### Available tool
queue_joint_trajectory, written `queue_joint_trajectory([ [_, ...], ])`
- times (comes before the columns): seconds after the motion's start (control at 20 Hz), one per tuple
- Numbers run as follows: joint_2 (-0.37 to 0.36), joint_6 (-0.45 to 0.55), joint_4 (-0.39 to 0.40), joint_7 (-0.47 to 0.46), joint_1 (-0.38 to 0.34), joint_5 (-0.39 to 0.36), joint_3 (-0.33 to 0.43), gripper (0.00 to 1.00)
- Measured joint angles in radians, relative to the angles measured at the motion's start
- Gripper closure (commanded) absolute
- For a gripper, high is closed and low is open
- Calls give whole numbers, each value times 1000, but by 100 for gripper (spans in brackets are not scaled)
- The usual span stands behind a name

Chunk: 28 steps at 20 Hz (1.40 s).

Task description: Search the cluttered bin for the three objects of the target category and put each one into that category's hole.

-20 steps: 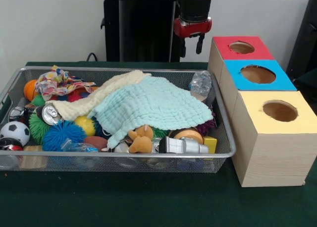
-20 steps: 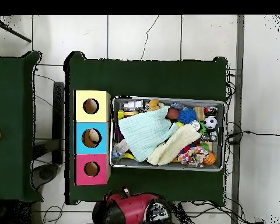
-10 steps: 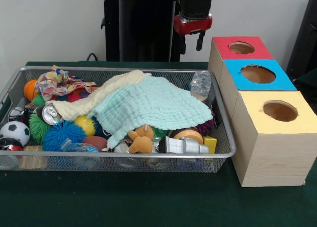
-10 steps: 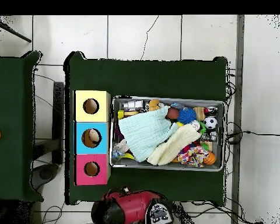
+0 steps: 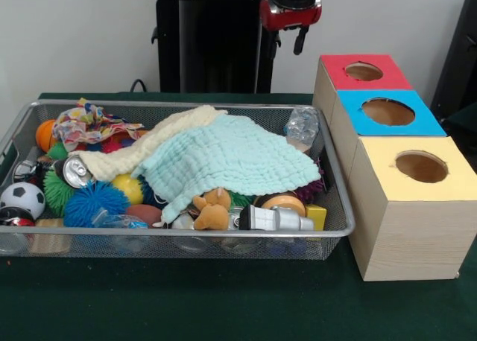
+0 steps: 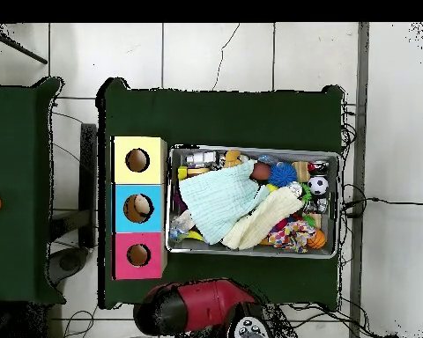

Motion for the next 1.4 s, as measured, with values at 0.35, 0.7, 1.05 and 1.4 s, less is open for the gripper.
queue_joint_trajectory([
  [0.35,0,19,-49,0,40,2,-1,0],
  [0.7,50,2,-116,0,115,1,-3,0],
  [1.05,99,0,-143,0,125,2,-8,0],
  [1.4,143,-8,-155,0,113,-18,-10,0],
])
